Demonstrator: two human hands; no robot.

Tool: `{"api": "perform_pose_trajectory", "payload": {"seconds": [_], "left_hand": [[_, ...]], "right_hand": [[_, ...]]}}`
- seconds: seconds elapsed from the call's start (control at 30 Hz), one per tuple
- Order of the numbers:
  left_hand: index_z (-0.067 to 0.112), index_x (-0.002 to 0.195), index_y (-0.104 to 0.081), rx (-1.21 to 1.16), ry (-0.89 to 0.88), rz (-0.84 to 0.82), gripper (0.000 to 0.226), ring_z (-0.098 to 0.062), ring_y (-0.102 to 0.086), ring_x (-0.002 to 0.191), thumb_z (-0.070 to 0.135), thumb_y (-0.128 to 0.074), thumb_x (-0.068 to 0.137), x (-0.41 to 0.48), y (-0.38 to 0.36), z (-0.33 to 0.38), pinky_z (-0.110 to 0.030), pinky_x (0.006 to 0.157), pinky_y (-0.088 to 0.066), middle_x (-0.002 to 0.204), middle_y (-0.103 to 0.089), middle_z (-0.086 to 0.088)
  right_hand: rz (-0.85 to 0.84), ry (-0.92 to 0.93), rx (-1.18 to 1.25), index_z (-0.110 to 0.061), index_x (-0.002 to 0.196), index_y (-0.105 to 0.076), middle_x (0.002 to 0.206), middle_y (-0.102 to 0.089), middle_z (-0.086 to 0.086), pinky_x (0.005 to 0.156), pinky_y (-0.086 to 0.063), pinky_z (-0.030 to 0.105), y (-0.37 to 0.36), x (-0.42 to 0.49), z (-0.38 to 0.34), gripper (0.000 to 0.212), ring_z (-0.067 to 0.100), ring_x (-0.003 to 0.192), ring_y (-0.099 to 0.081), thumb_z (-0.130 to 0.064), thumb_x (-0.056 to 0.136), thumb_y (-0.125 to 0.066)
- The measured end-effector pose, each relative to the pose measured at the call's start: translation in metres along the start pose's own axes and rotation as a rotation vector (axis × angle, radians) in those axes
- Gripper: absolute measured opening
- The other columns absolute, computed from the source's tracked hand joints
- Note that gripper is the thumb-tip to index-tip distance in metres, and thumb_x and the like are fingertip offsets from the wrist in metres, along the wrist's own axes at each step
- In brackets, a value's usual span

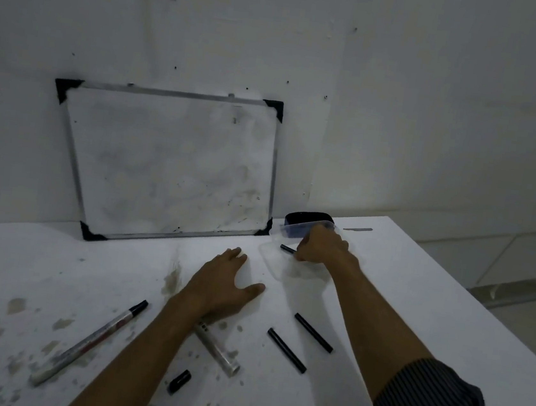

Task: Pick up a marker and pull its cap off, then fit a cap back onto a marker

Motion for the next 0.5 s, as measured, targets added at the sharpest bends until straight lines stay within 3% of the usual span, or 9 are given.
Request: {"api": "perform_pose_trajectory", "payload": {"seconds": [0.17, 0.3, 0.37, 0.43, 0.5], "left_hand": [[0.009, 0.16, -0.036, -0.095, 0.024, -0.075, 0.087, -0.023, -0.032, 0.153, 0.061, -0.061, 0.095, 0.004, 0.021, 0.003, -0.033, 0.121, -0.027, 0.17, -0.029, -0.008], [0.013, 0.147, -0.056, -0.152, 0.041, -0.07, 0.063, -0.018, -0.06, 0.123, 0.054, -0.06, 0.099, -0.016, 0.047, 0.002, -0.026, 0.099, -0.044, 0.147, -0.061, -0.007], [0.017, 0.14, -0.062, -0.168, 0.009, -0.021, 0.054, -0.01, -0.062, 0.107, 0.053, -0.058, 0.1, -0.041, 0.053, 0.004, -0.026, 0.092, -0.049, 0.136, -0.067, -0.003], [0.019, 0.137, -0.063, -0.161, -0.021, 0.035, 0.048, -0.009, -0.062, 0.105, 0.05, -0.058, 0.101, -0.068, 0.055, 0.004, -0.028, 0.091, -0.052, 0.131, -0.068, 0.0], [0.018, 0.137, -0.062, -0.129, -0.055, 0.1, 0.043, -0.013, -0.064, 0.109, 0.044, -0.057, 0.103, -0.095, 0.055, 0.003, -0.031, 0.093, -0.054, 0.132, -0.066, -0.001]], "right_hand": [[0.107, 0.123, 0.113, -0.021, 0.105, -0.079, 0.115, -0.075, 0.007, 0.104, -0.048, 0.041, 0.019, -0.03, -0.002, 0.022, 0.031, 0.116, -0.065, -0.034, 0.09, -0.07], [0.174, 0.211, 0.36, -0.023, 0.11, -0.077, 0.112, -0.077, 0.002, 0.099, -0.053, 0.039, 0.018, -0.084, -0.004, 0.022, 0.023, 0.109, -0.068, -0.034, 0.093, -0.07], [0.163, 0.266, 0.41, -0.026, 0.108, -0.077, 0.107, -0.076, -0.005, 0.097, -0.053, 0.035, 0.006, -0.117, -0.007, 0.019, 0.015, 0.101, -0.068, -0.036, 0.093, -0.07], [0.148, 0.334, 0.419, -0.028, 0.105, -0.076, 0.093, -0.072, -0.014, 0.093, -0.055, 0.032, -0.011, -0.148, -0.015, 0.017, 0.007, 0.09, -0.064, -0.037, 0.093, -0.07], [0.082, 0.392, 0.36, -0.028, 0.109, -0.075, 0.092, -0.071, -0.016, 0.091, -0.056, 0.031, -0.032, -0.173, -0.025, 0.02, 0.004, 0.086, -0.062, -0.04, 0.093, -0.07]]}}
Point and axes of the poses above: each hand's wrist, its own x-axis towards the middle knuckle, its own y-axis out of the back of the hand, z = x × y, the point moved 1 cm from there along x, towards the middle knuckle
